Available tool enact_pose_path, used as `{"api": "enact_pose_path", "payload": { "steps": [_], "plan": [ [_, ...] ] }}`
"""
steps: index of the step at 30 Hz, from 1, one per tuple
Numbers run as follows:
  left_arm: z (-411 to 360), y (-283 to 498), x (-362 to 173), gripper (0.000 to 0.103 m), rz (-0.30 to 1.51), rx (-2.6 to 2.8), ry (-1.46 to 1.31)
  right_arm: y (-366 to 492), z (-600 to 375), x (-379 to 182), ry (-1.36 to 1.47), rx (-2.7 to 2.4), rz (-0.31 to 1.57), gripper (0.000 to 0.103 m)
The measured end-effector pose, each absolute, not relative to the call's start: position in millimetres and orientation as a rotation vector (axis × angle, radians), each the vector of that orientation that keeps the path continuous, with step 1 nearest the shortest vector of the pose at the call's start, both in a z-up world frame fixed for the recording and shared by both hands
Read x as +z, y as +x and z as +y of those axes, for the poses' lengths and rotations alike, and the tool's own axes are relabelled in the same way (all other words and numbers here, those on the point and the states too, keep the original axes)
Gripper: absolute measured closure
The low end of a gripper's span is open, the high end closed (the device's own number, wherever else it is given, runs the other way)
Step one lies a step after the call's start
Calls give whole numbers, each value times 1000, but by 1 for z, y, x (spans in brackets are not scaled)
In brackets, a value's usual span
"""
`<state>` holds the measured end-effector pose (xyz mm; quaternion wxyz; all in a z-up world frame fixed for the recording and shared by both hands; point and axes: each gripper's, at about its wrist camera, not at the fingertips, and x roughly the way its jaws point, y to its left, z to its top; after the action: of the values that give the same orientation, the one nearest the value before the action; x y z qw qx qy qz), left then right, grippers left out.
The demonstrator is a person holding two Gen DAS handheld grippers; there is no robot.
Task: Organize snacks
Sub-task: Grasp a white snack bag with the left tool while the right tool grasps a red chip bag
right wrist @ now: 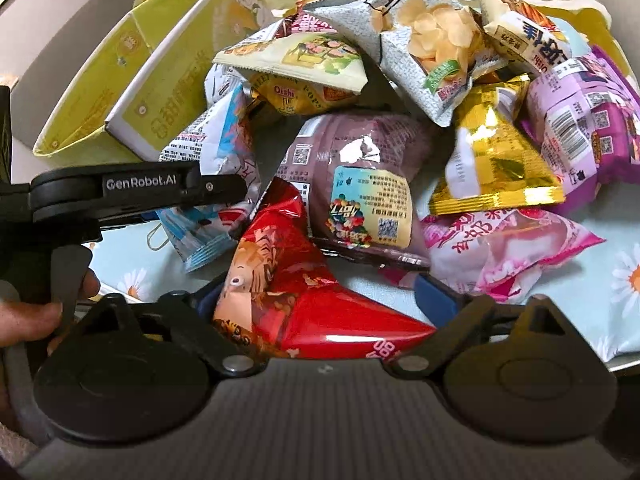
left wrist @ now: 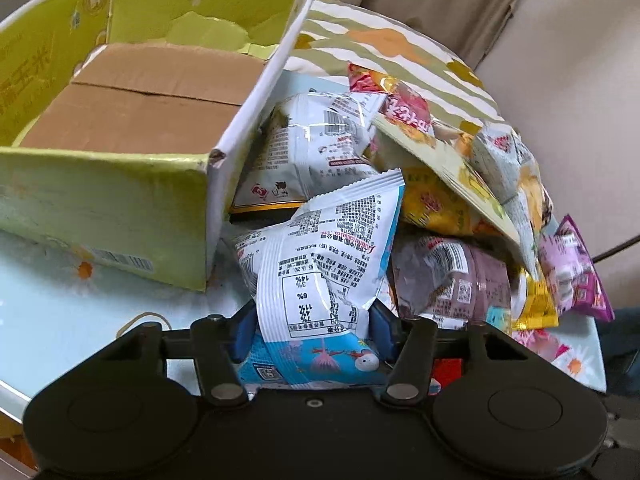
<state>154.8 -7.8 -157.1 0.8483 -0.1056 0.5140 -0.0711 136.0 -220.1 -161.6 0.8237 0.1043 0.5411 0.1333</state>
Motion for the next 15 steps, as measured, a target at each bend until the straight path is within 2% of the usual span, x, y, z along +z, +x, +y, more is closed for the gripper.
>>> {"api": "enact_pose_path", "payload": {
  "steps": [8, 11, 13, 15],
  "plan": [
    [-18, 146, -151, 42, 1049, -158, -131, 126, -216, -156, 173, 277, 1096, 4],
    [-21, 138, -147, 42, 1037, -162, -104, 123, -214, -152, 149, 287, 1057, 13],
    [-20, 135, -145, 43, 1031, -165, -94, 124, -216, -149, 171, 305, 1046, 27],
    [-21, 133, -142, 43, 1024, -168, -85, 126, -217, -147, 183, 322, 1041, 36]
  ]
}}
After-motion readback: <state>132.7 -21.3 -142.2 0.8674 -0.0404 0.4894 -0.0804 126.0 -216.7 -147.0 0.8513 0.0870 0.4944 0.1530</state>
